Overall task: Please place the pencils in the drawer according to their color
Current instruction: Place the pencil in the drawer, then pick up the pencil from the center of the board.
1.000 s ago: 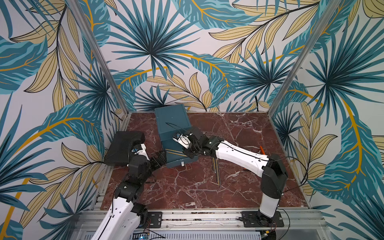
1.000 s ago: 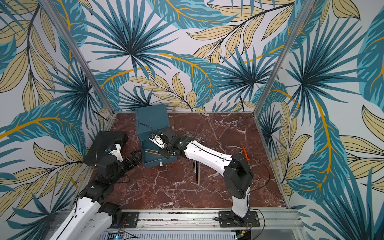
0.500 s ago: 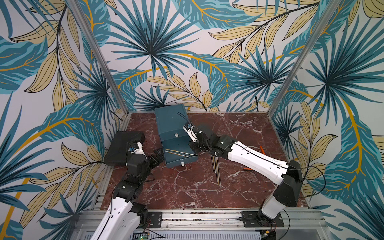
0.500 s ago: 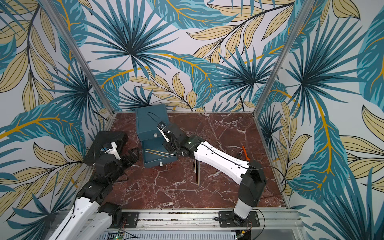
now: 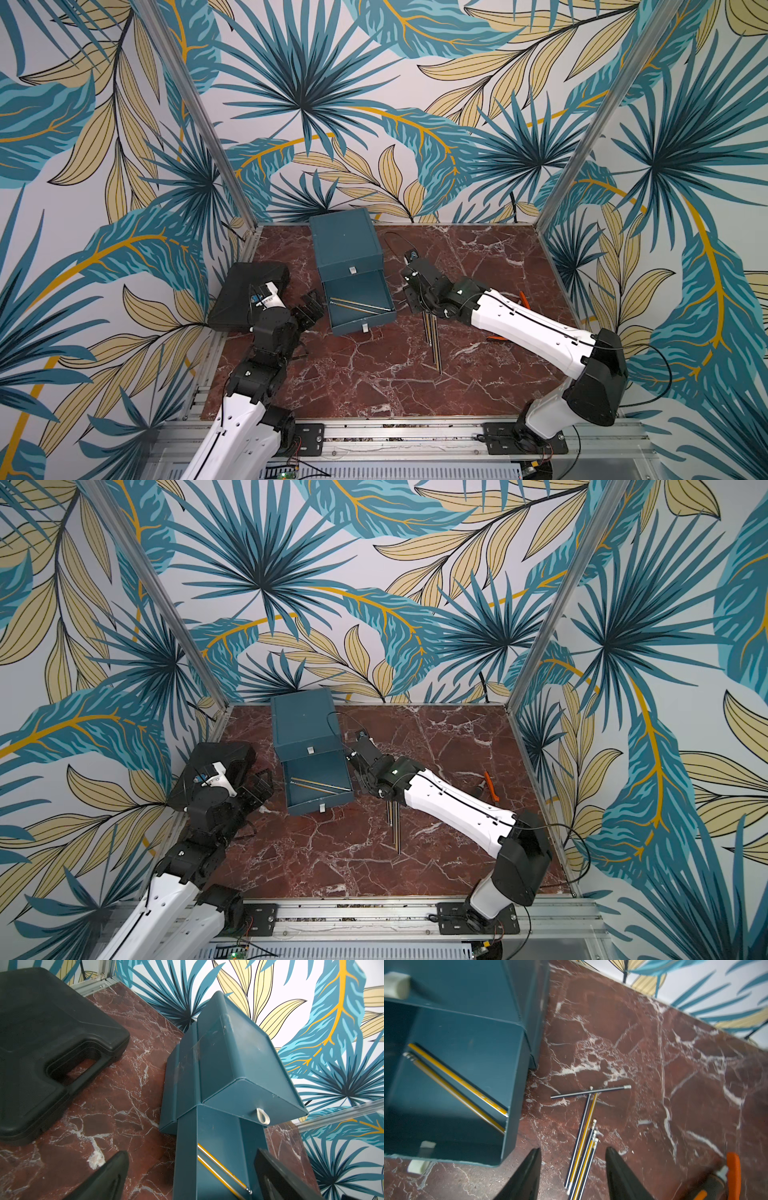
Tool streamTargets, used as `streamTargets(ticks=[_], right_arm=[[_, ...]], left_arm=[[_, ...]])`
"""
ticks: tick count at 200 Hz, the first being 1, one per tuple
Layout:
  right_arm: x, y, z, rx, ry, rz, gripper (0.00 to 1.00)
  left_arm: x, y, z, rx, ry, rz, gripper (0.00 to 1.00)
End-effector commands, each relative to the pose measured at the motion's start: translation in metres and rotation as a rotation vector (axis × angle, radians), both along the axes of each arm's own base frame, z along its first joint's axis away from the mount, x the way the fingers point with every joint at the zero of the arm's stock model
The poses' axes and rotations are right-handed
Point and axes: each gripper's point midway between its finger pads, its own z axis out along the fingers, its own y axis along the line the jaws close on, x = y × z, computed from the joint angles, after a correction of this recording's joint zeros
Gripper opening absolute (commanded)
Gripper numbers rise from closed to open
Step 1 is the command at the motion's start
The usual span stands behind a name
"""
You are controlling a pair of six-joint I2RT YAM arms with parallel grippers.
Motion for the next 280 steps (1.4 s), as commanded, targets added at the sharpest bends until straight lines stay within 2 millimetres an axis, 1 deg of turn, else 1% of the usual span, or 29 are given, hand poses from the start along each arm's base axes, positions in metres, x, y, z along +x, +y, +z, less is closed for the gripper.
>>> streamTargets(ticks=[1, 16, 54, 83, 139, 166, 196, 223, 246, 280], right_arm=[[-0.003, -0.035, -0.009, 0.023, 0.037, -0.135, 0.58], [-0.005, -0.047, -0.016, 0.037, 0.061, -0.181, 0.61], [-0.012, -0.076, -0.038, 0.049, 0.131, -0.302, 0.62], [-0.018, -0.082, -0.054, 0.064, 0.188, -0.345, 0.61], [-0.030, -0.075, -0.095, 0.060, 0.333, -0.365, 0.50], [-0.032, -0.066, -0.117, 0.057, 0.409, -0.368, 0.46], [-0.026, -0.055, -0.136, 0.049, 0.455, -0.356, 0.36], [-0.018, -0.044, -0.149, 0.048, 0.477, -0.338, 0.35], [-0.011, -0.038, -0.158, 0.038, 0.486, -0.329, 0.30], [-0.002, -0.036, -0.165, 0.021, 0.481, -0.324, 0.25]], left_arm=[[0.005, 0.005, 0.006, -0.019, -0.036, 0.035, 1.00], [0.005, 0.005, 0.003, -0.019, -0.029, 0.035, 1.00], [0.004, 0.005, -0.003, -0.009, -0.007, 0.033, 1.00], [0.005, 0.006, -0.004, -0.003, -0.003, 0.040, 1.00], [0.005, 0.008, -0.005, 0.009, 0.002, 0.045, 1.00], [0.004, 0.009, -0.007, 0.013, 0.009, 0.050, 1.00], [0.004, 0.009, -0.008, 0.015, 0.009, 0.051, 1.00], [0.003, 0.010, -0.010, 0.021, 0.017, 0.056, 1.00], [0.003, 0.011, -0.010, 0.023, 0.019, 0.060, 1.00], [0.002, 0.012, -0.010, 0.025, 0.019, 0.060, 1.00]])
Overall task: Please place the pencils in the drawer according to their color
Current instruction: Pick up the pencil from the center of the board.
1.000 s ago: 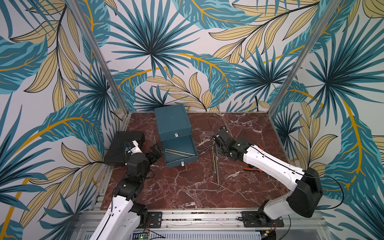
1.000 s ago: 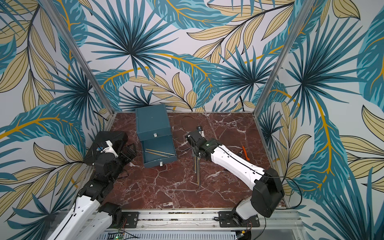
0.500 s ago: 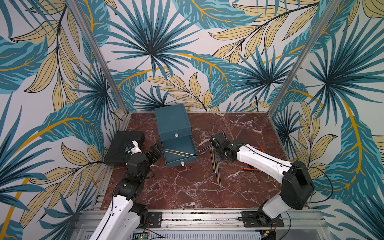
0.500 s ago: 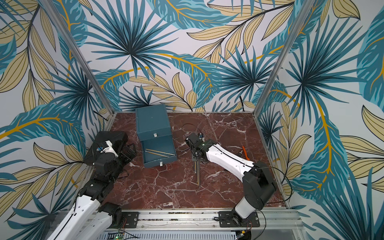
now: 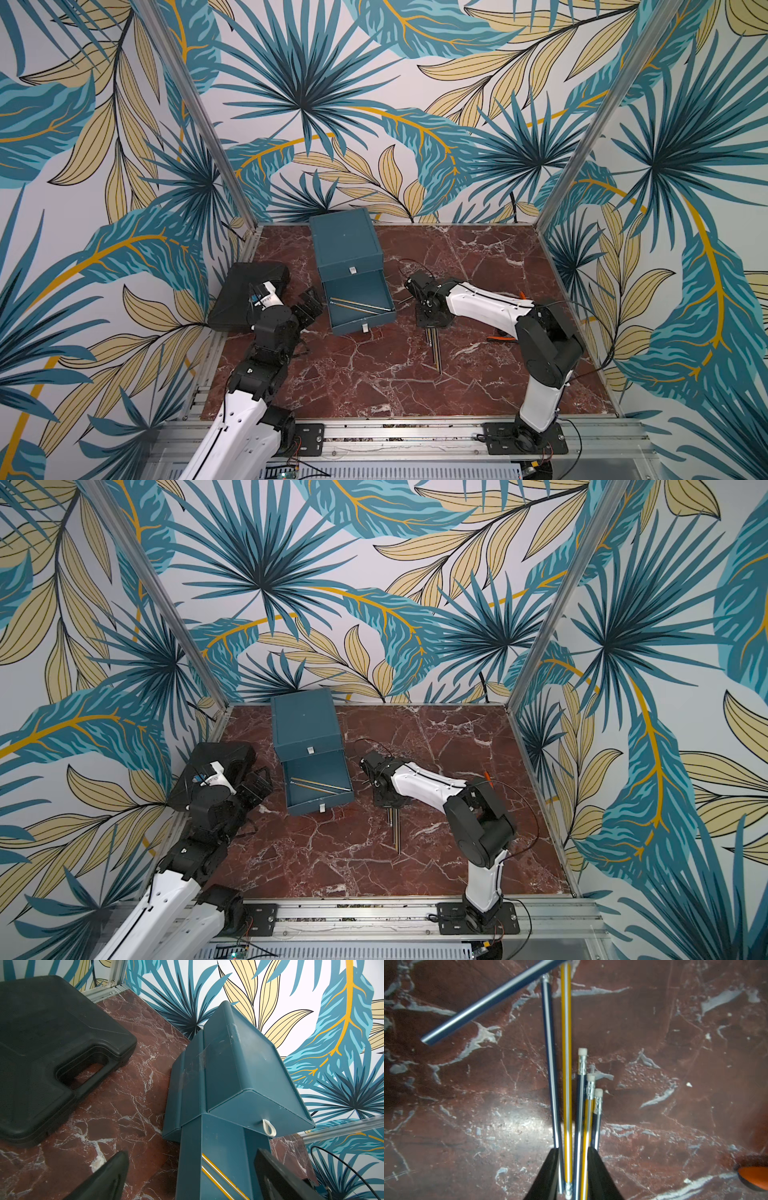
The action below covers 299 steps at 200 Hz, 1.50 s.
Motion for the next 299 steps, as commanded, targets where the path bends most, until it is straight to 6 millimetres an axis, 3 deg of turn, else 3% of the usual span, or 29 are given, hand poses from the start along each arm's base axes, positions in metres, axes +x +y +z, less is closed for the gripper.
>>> streamTargets(ticks=[1, 107, 231, 299], right_arm=[[0.008, 0.002, -0.003, -0.004, -0.005, 0.010, 0.25], [0.022, 0.001, -0.025, -0.012, 0.022, -0.001, 0.15], [0.016, -0.001, -0.049, -0.017, 0.080, -0.013, 0.14], [0.006, 0.001, -0.051, 0.017, 0.110, -0.021, 0.14]], left_arm=[[-0.002, 0.005, -0.007, 0.020, 0.013, 0.015, 1.00], [-0.002, 0.005, -0.005, 0.021, 0.011, 0.014, 1.00], [-0.002, 0.006, -0.002, 0.028, 0.007, 0.018, 1.00], [-0.003, 0.007, -0.003, 0.029, 0.009, 0.023, 1.00]])
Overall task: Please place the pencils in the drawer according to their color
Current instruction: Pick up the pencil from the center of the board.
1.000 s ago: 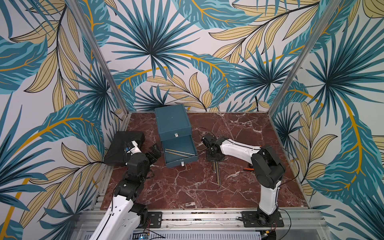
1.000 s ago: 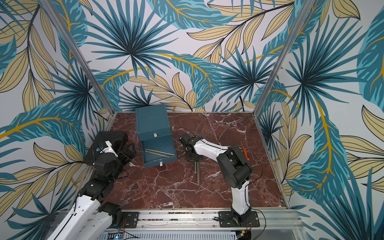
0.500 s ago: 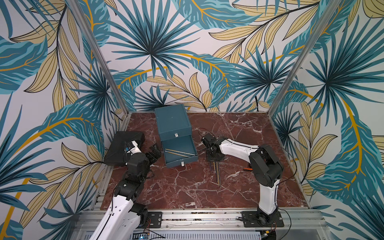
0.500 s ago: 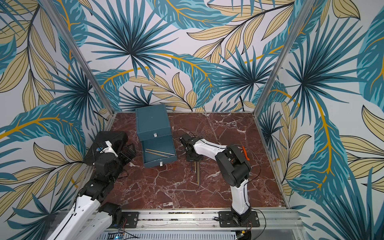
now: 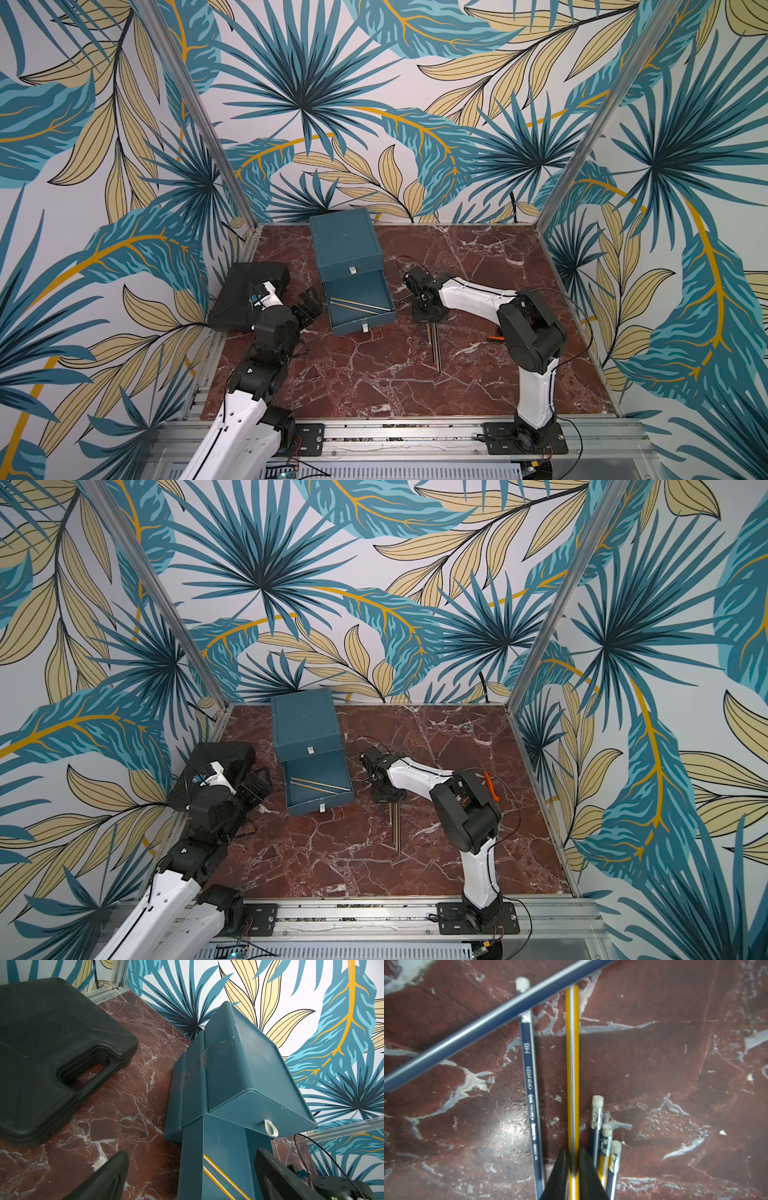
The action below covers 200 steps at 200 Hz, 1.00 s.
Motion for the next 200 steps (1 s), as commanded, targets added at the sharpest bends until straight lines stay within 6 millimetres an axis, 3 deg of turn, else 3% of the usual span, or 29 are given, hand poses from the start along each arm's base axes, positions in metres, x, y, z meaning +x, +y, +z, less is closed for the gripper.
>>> streamTargets(ticks=[1, 158, 200], right_arm=[[-0.019, -0.002, -0.025, 0.007, 0.089, -0.010, 0.14], [-0.055, -0.009, -0.037, 0.000, 0.189, -0.001, 0.19], [-0.058, -0.009, -0.040, -0.007, 0.199, 0.002, 0.13]], left_arm=[[-0.002, 0.006, -0.002, 0.021, 0.007, 0.020, 1.00], [-0.006, 0.010, 0.001, 0.018, -0.011, 0.040, 1.00], [-0.006, 0.010, 0.001, 0.014, -0.012, 0.040, 1.00]])
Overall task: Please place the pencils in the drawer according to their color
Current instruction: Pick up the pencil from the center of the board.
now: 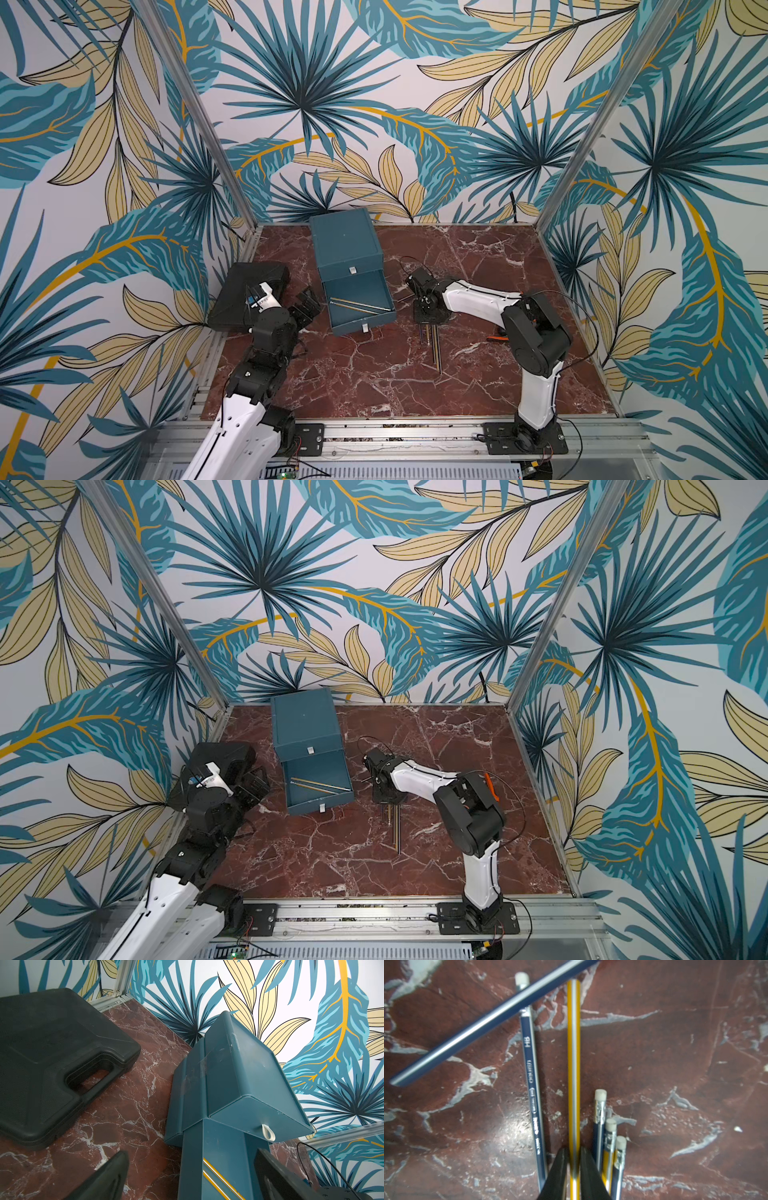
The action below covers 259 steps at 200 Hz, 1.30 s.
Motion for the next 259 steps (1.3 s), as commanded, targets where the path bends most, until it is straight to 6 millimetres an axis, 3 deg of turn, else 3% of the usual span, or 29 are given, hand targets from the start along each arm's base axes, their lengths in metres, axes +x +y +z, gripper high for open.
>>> streamTargets(ticks=[1, 85, 137, 205, 259], right_arm=[[-0.052, -0.011, -0.039, -0.056, 0.206, 0.025, 0.13], [-0.053, -0.010, -0.025, -0.046, 0.183, 0.031, 0.00], [-0.056, -0.009, -0.011, -0.032, 0.154, 0.040, 0.00], [-0.055, -0.013, 0.019, -0.017, 0.090, 0.043, 0.00], [-0.053, -0.018, 0.044, -0.016, 0.035, 0.048, 0.00]], left_arm=[[-0.003, 0.005, -0.006, 0.012, 0.014, 0.019, 1.00], [-0.002, 0.005, -0.008, 0.012, 0.016, 0.021, 1.00], [-0.004, 0.008, -0.010, 0.031, 0.033, 0.031, 1.00], [-0.011, 0.023, 0.007, 0.113, 0.049, 0.084, 1.00], [-0.010, 0.022, 0.012, 0.109, 0.030, 0.080, 1.00]])
